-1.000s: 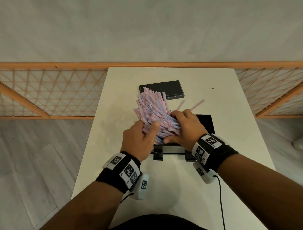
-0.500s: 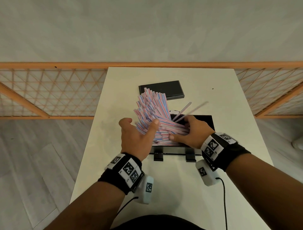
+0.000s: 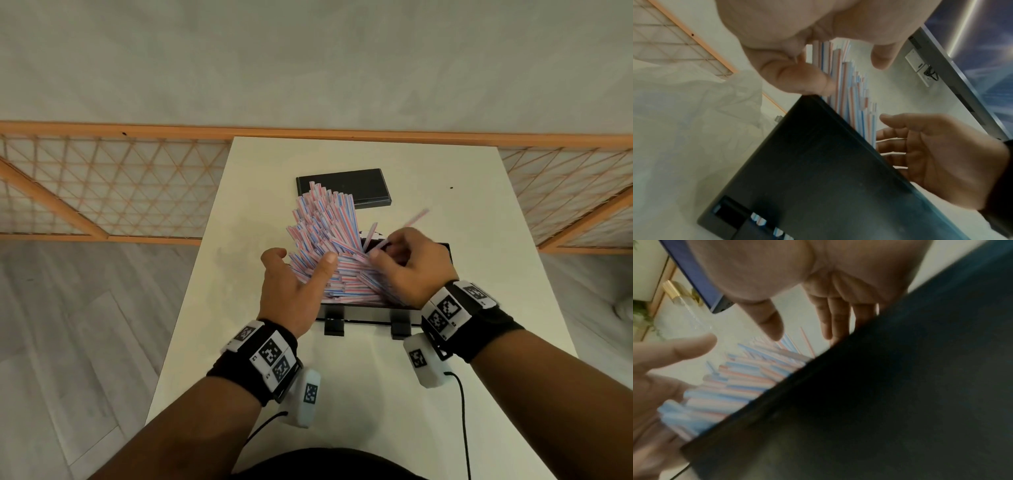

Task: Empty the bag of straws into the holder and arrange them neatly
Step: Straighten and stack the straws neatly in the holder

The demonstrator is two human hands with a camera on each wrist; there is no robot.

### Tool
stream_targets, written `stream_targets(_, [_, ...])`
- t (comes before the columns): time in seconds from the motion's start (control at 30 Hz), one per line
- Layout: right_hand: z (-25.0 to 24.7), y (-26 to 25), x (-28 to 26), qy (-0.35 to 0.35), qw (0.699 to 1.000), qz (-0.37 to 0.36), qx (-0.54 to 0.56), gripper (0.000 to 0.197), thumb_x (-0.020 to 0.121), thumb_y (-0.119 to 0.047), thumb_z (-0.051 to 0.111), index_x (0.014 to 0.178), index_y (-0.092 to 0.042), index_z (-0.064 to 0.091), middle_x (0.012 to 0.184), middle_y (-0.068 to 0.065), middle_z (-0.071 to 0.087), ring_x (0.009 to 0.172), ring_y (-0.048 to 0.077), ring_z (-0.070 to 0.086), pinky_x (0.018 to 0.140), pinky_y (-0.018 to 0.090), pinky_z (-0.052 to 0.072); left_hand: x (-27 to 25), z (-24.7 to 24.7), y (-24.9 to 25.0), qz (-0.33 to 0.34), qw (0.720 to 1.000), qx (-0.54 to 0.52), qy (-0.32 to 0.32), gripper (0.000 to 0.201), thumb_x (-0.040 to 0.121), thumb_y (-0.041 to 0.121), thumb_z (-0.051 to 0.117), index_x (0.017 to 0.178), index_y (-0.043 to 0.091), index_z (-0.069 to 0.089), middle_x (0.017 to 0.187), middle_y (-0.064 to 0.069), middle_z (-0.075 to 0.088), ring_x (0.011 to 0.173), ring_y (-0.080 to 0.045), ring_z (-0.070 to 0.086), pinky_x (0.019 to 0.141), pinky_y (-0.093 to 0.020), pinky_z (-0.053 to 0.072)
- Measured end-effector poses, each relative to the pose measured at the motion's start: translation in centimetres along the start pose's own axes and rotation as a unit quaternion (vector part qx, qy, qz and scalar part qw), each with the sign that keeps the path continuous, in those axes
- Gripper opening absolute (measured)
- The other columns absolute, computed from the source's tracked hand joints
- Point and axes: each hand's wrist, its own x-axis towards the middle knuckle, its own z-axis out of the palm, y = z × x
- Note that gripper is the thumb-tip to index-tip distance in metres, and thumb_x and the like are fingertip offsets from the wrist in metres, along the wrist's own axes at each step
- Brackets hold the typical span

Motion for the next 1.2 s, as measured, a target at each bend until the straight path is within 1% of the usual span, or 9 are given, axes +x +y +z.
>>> stream_targets(0.17, [-0.8,-0.9,1.9,0.019,0.998,0.051,-0.035,0.052,0.083,-0.050,0.067,0.121,-0.017,0.052,0.083,-0.011,0.069,0.095,0.020,0.063,0.084,0.032,0.048,0.2,0.0,-0.3,0.008,1.000,0.006,0.000,0.093,0.063,0.091,0.054,0.126,0.027,0.028,0.112,-0.001,0.069,0.089,-0.019,0.068,0.076,-0.049,0.061])
stream_targets(0.33, [-2.0,-1.5,2.5,-0.012,0.995,0.012,-0.103,0.026,0.079,-0.041,0.072,0.084,-0.018,0.061,0.074,-0.007,0.064,0.079,0.018,0.061,0.064,0.025,0.039,0.6,-0.2,-0.4,0.024,0.999,0.023,0.015,0.102,0.057,0.099,0.046,0.128,0.028,0.027,0.118,-0.006,0.066,0.098,-0.020,0.068,0.084,-0.042,0.059])
stream_targets(0.43, [-4.4,-1.0,2.5,-0.019,0.987,-0.035,-0.155,0.015,0.079,-0.030,0.072,0.080,-0.020,0.060,0.072,-0.006,0.064,0.077,0.019,0.060,0.068,0.025,0.040,0.8,-0.7,-0.1,0.042,0.998,0.040,0.024,0.099,0.070,0.087,0.051,0.135,0.016,0.028,0.129,-0.010,0.056,0.108,-0.021,0.062,0.086,-0.031,0.050])
stream_targets(0.53, [-6.0,0.2,2.7,-0.064,0.946,-0.062,-0.313,0.007,0.081,-0.031,0.067,0.087,-0.027,0.066,0.090,0.000,0.062,0.090,0.027,0.059,0.076,0.032,0.046,0.6,-1.0,0.4,0.063,0.995,0.066,0.047,0.096,0.074,0.076,0.051,0.140,0.010,0.029,0.139,-0.011,0.043,0.119,-0.023,0.051,0.093,-0.035,0.046])
stream_targets(0.63, [-5.5,1.2,2.5,-0.117,0.876,-0.046,-0.467,0.021,0.084,-0.037,0.062,0.104,-0.033,0.070,0.100,0.000,0.055,0.099,0.026,0.054,0.084,0.036,0.044,0.5,-1.0,0.9,0.107,0.987,0.091,0.075,0.106,0.074,0.086,0.048,0.142,0.005,0.032,0.141,-0.010,0.040,0.127,-0.025,0.045,0.100,-0.034,0.042])
stream_targets(0.83, [-3.7,0.8,2.5,-0.152,0.856,-0.010,-0.494,0.020,0.084,-0.034,0.057,0.102,-0.030,0.066,0.085,-0.004,0.058,0.085,0.023,0.060,0.074,0.032,0.036,0.1,-1.3,1.8,0.158,0.979,0.085,0.098,0.102,0.072,0.078,0.043,0.140,0.004,0.035,0.141,-0.008,0.041,0.129,-0.022,0.040,0.102,-0.029,0.031])
stream_targets(0.97, [-3.6,0.5,2.7,-0.141,0.911,-0.010,-0.387,0.018,0.081,-0.034,0.058,0.094,-0.026,0.068,0.084,0.001,0.065,0.077,0.028,0.060,0.067,0.029,0.046,-0.4,-1.3,2.2,0.184,0.975,0.070,0.102,0.094,0.075,0.072,0.048,0.139,0.003,0.036,0.139,-0.005,0.041,0.123,-0.013,0.036,0.102,-0.028,0.030])
stream_targets(1.03, [-3.8,0.0,2.8,-0.133,0.935,-0.021,-0.329,0.020,0.080,-0.030,0.057,0.093,-0.023,0.071,0.090,0.005,0.069,0.082,0.030,0.061,0.071,0.031,0.052,-0.3,-1.3,2.2,0.165,0.980,0.062,0.097,0.093,0.075,0.070,0.054,0.139,0.005,0.034,0.139,-0.004,0.040,0.124,-0.014,0.037,0.102,-0.027,0.031])
stream_targets(1.2, [-3.5,-1.8,2.6,-0.089,0.975,-0.058,-0.194,0.029,0.085,-0.038,0.067,0.110,-0.023,0.063,0.081,-0.007,0.069,0.085,0.018,0.062,0.076,0.025,0.043,-0.1,-1.2,1.7,0.115,0.990,0.031,0.069,0.094,0.075,0.066,0.057,0.145,0.010,0.027,0.147,-0.007,0.037,0.136,-0.021,0.036,0.109,-0.033,0.035])
